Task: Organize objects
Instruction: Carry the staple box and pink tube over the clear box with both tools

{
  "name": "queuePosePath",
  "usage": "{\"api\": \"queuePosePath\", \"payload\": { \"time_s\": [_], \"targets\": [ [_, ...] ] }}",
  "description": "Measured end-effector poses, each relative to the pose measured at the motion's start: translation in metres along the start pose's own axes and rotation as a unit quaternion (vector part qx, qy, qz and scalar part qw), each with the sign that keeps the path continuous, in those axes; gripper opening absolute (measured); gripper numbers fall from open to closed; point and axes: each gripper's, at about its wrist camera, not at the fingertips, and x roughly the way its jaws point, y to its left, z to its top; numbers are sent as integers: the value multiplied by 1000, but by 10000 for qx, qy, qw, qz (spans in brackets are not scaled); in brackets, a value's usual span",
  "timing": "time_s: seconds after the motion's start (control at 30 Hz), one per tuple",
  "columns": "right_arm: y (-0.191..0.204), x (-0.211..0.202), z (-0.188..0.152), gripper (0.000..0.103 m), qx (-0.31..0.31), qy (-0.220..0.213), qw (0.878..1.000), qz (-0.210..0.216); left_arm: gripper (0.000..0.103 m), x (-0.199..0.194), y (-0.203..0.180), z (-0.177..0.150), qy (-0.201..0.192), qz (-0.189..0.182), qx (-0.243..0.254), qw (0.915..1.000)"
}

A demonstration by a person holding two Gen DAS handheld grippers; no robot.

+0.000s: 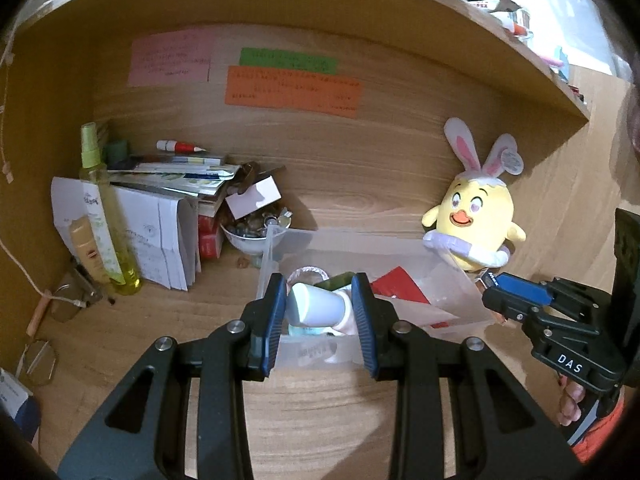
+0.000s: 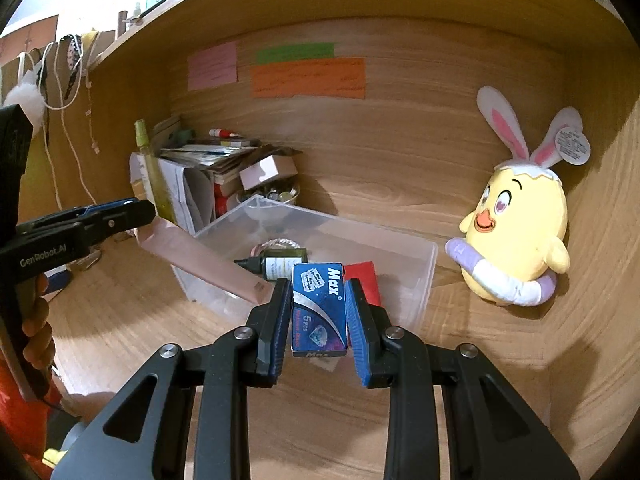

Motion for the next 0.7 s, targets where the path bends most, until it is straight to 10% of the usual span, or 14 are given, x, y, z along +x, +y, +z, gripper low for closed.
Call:
{"api": "queuePosePath", "payload": {
  "time_s": [0.7],
  "targets": [
    [-14, 52, 26, 25, -139, 189, 9997, -71, 33, 73, 5, 6, 546, 32, -71, 9985]
  ]
}}
